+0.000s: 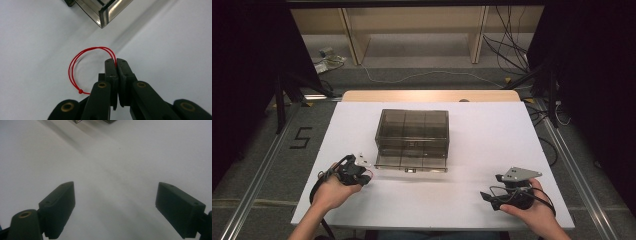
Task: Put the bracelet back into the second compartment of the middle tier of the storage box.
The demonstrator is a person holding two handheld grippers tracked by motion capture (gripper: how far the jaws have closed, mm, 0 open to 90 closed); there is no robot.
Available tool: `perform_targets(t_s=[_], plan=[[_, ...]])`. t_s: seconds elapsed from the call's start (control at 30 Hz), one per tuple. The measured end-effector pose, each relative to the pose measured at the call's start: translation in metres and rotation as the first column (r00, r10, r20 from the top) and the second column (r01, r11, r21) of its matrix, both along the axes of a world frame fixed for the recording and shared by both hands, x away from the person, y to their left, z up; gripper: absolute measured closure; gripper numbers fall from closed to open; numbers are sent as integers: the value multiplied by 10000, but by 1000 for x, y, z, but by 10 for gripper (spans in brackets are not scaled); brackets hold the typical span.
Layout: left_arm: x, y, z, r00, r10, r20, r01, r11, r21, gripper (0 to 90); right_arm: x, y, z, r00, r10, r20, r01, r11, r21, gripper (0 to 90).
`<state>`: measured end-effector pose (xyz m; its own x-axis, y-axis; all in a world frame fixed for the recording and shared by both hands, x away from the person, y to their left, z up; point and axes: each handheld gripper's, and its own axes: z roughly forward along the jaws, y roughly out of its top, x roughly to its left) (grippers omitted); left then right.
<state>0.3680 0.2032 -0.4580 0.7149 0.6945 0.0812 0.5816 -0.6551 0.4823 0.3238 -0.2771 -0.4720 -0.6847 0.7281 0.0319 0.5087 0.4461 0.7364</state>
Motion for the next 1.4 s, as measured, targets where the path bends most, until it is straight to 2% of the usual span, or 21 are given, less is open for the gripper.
perform_targets(t_s=[0.73, 0.93, 1.17, 1.4], plan=[[-2, 4, 7, 9969, 634, 455, -619, 9975, -351, 878, 0, -1, 0, 10000, 0, 49, 0, 10000, 37, 168], [-2, 4, 9, 9946, 790, 671, -767, 9964, -363, 878, 0, -1, 0, 10000, 15, 41, -15, 10000, 19, 168], [-2, 4, 11, 9906, 1026, 909, -977, 9936, -564, 878, 0, -1, 0, 10000, 46, 42, -46, 10000, 10, 168], [-2, 5, 13, 9877, 1224, 971, -1153, 9905, -754, 878, 0, -1, 1, 10000, 43, 43, -43, 10000, 29, 168]])
